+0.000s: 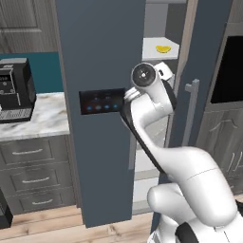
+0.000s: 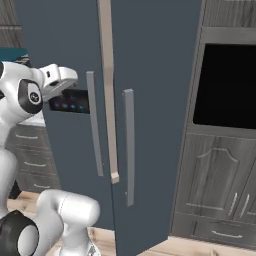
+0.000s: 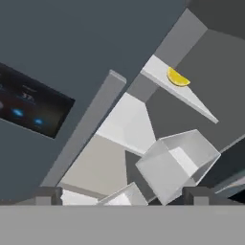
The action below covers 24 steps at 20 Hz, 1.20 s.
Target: There is a bowl on the dining counter. Grab a lemon wedge from the fridge and place it in the bowl. Then get the liquor bottle and glass cup from the cabinet and place them next to the bowl.
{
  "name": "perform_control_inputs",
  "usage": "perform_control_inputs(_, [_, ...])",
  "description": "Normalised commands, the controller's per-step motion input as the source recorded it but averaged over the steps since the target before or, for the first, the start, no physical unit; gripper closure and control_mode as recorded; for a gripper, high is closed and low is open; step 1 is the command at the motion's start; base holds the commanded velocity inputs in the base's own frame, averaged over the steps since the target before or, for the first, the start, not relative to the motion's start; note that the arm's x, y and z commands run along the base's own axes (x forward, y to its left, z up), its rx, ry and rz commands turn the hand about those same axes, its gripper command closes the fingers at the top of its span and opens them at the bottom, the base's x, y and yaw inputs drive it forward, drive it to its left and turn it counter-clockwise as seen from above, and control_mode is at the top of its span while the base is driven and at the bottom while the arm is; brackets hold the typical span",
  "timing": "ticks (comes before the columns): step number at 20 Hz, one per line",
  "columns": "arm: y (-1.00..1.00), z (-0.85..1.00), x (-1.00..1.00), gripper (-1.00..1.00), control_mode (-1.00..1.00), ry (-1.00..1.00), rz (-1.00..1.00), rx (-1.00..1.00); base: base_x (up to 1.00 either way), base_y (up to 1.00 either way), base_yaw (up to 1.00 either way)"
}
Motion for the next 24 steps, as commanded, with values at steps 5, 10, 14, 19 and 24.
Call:
perform_control_inputs(5, [-0.15, 0.0, 0.78, -1.0, -1.0, 0.0, 0.0, -0.18, 0.0, 0.0, 0.0])
perform_control_inputs(10, [-0.43, 0.02, 0.46, -1.0, -1.0, 0.0, 0.0, -0.11, 0.0, 0.0, 0.0])
perform_control_inputs(14, [-0.56, 0.1, 0.15, -1.0, -1.0, 0.01, 0.0, -0.03, 0.0, 0.0, 0.0])
perform_control_inputs(19, [-0.6, 0.14, 0.02, -1.0, -1.0, 0.02, 0.0, 0.0, 0.0, 0.0, 0.0])
perform_control_inputs(24, [-0.61, 0.14, -0.05, -1.0, -1.0, 0.01, -0.02, 0.0, 0.0, 0.0, 0.0])
